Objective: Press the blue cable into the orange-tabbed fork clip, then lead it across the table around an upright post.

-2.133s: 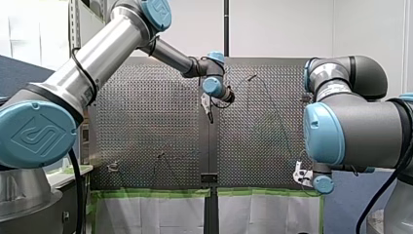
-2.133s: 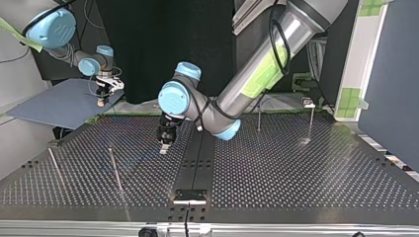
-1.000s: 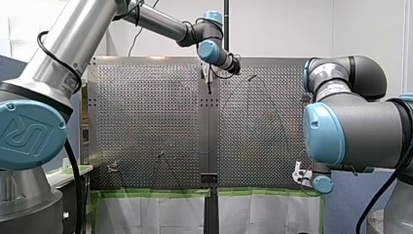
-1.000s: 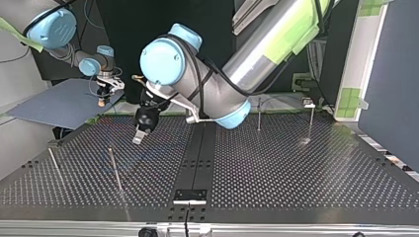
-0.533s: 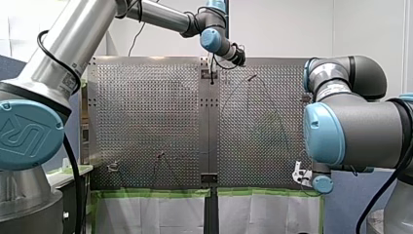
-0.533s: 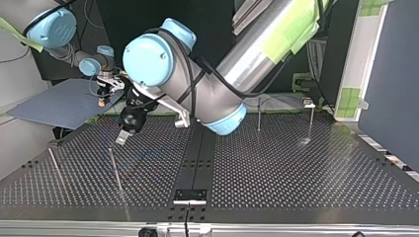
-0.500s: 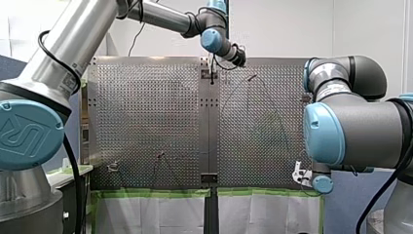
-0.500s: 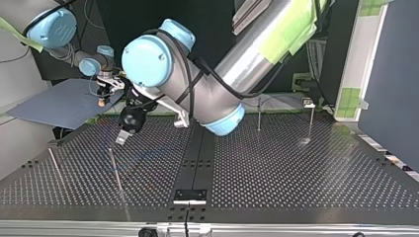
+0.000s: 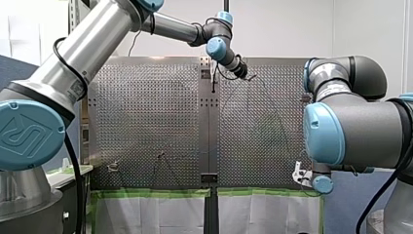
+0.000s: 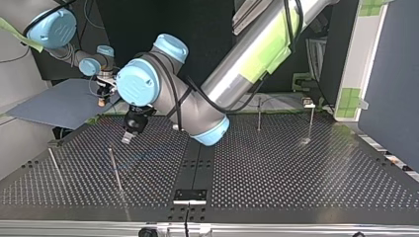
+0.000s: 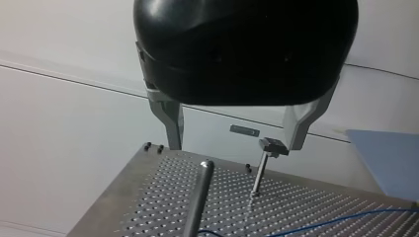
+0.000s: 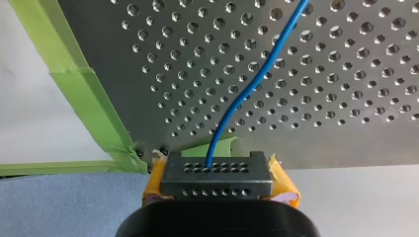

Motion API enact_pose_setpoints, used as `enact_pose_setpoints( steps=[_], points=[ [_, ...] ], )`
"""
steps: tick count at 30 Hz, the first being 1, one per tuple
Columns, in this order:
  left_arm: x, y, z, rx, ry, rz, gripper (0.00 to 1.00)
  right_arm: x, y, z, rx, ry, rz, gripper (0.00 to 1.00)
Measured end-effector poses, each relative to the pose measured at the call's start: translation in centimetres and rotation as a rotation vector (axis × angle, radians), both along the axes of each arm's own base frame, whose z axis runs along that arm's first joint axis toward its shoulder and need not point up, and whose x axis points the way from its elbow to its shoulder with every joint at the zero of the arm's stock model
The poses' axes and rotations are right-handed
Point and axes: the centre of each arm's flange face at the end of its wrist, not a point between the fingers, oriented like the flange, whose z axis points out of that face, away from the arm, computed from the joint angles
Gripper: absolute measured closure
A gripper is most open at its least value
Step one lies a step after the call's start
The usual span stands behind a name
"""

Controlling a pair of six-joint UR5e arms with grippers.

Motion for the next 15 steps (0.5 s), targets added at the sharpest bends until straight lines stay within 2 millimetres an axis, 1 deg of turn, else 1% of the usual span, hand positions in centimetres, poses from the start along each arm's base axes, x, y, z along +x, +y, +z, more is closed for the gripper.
enact_pose_setpoints(
  steps=[5,15],
  points=[
    [-0.1,-0.4,0.9,-0.001,0.002,-0.015,0.0,0.0,0.0,0.0,0.0,0.0,0.0,1.0],
    [0.1,-1.0,4.9,-0.066,-0.068,-0.019,0.0,0.0,0.1,-0.1,0.002,0.0,0.0,1.0]
  ],
)
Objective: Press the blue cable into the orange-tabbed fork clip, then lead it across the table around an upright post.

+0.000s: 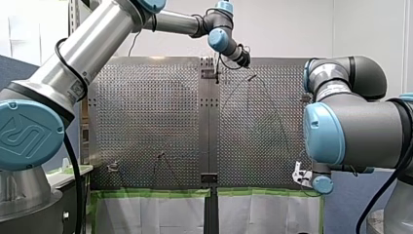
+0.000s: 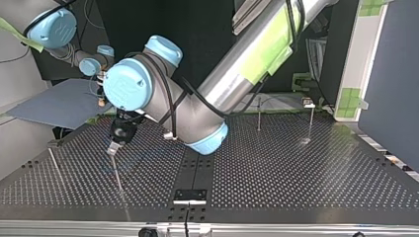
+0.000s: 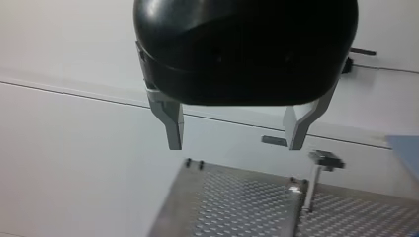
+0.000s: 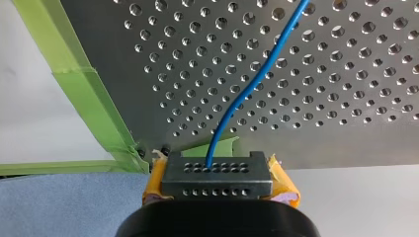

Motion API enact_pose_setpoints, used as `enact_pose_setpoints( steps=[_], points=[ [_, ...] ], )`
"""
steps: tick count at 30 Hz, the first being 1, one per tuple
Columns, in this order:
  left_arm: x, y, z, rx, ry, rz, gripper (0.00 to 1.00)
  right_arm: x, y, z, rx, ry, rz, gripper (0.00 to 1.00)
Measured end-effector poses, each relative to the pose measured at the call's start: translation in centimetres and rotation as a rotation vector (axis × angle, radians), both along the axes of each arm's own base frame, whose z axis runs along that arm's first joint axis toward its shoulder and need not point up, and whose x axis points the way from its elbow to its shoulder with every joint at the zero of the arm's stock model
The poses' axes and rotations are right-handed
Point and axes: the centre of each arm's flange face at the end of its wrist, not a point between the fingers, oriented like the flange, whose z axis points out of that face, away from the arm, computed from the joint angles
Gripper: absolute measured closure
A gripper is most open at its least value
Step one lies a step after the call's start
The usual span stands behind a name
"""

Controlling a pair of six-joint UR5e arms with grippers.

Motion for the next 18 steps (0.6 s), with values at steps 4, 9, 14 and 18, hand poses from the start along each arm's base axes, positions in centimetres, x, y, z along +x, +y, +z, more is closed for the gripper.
enact_pose_setpoints(
  steps=[4,9,14,18],
  points=[
    [0.0,-0.1,1.6,-0.022,-0.022,-0.001,0.0,0.0,0.0,0.0,-0.001,0.0,0.0,1.0],
    [-0.1,0.0,3.4,-0.043,-0.042,-0.002,0.0,-0.2,0.0,0.0,0.0,0.0,-0.003,1.0],
    [-0.2,0.2,3.3,-0.032,-0.023,0.0,0.0,-0.4,-0.1,0.0,0.002,-0.007,-0.007,1.0],
    [-0.4,0.5,2.0,0.004,0.015,0.004,0.0,-0.5,-0.1,0.0,0.002,-0.011,-0.009,1.0]
  ],
)
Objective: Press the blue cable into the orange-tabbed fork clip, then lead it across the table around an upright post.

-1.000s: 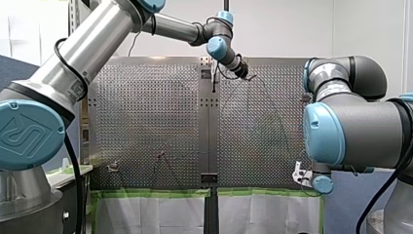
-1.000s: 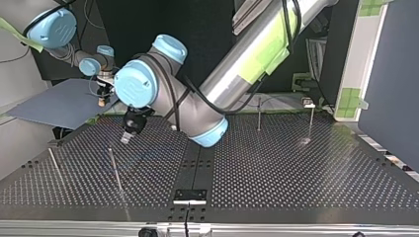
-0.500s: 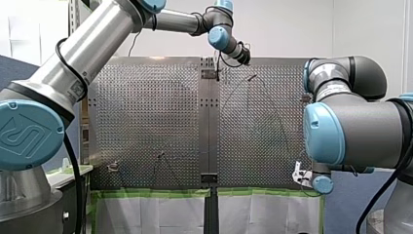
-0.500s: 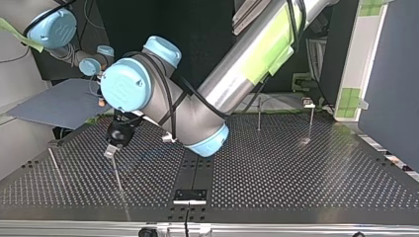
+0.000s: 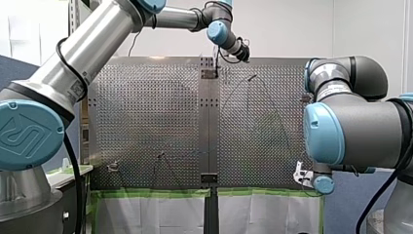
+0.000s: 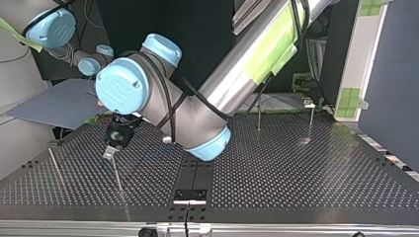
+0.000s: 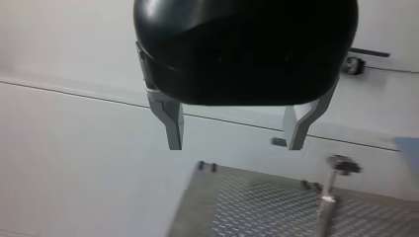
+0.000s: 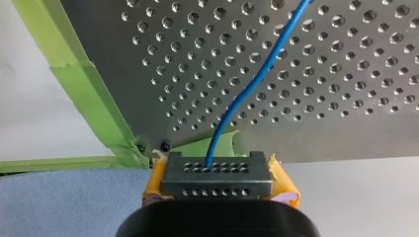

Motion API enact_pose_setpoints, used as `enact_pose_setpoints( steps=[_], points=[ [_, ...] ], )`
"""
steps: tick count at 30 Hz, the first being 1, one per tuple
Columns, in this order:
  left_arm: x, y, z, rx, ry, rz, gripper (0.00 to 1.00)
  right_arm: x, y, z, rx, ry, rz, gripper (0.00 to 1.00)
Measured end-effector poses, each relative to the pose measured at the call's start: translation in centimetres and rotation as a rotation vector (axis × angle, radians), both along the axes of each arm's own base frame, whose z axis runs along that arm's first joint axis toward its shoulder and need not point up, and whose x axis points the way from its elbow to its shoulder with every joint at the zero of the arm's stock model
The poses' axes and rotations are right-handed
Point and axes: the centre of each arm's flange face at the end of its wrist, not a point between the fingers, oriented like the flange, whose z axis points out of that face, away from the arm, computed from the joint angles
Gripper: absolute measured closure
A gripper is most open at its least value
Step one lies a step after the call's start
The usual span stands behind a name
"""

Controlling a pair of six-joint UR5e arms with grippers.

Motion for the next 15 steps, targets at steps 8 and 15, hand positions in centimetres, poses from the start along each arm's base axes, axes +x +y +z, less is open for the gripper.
enact_pose_setpoints(
  steps=[8,15],
  points=[
    [0.0,0.2,-2.2,0.055,0.023,0.004,0.0,0.0,0.0,0.0,0.003,-0.002,0.0,1.0],
    [-0.1,0.6,-2.6,0.084,0.04,0.038,0.0,0.2,0.1,0.0,0.003,0.0,0.004,1.0]
  ],
)
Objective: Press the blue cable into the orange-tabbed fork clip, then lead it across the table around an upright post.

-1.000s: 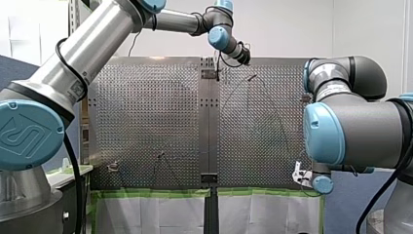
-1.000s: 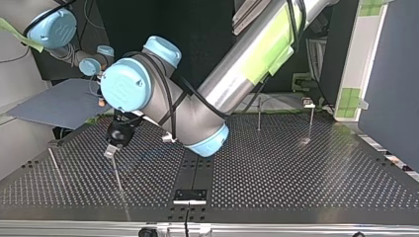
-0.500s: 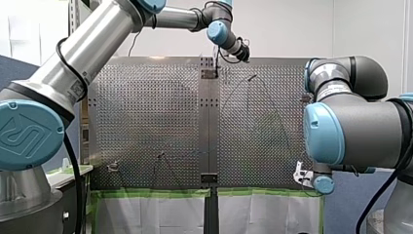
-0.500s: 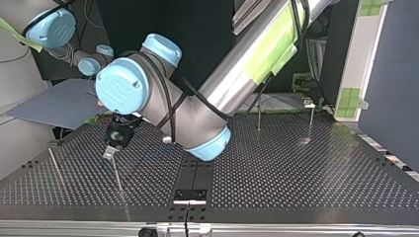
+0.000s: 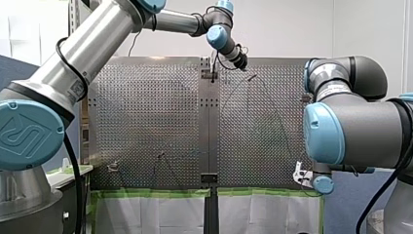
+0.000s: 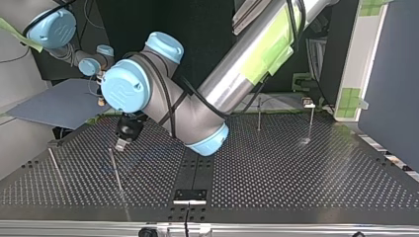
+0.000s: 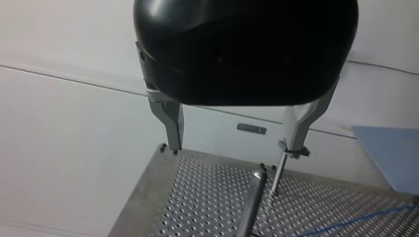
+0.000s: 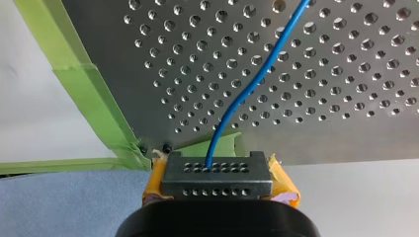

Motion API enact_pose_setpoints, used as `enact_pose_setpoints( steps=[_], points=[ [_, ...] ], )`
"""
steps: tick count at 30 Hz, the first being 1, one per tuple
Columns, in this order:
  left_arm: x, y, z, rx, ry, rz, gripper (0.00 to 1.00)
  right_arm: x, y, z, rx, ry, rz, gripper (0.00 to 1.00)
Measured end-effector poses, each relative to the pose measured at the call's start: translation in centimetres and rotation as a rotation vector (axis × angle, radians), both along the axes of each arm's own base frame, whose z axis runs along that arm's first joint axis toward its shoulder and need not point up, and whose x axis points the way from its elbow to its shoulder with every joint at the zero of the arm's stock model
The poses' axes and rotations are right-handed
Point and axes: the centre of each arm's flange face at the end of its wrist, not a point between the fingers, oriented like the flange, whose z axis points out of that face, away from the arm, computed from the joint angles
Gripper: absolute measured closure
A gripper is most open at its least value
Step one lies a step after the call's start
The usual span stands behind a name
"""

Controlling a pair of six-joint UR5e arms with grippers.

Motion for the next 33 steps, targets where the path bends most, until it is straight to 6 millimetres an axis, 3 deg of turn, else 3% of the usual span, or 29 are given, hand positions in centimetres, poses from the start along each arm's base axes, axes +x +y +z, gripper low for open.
enact_pose_setpoints(
  steps=[33],
  points=[
    [0.0,2.2,-0.2,0.076,-0.006,0.259,0.0,0.2,0.1,0.0,0.002,0.0,0.004,1.0]
  ],
)
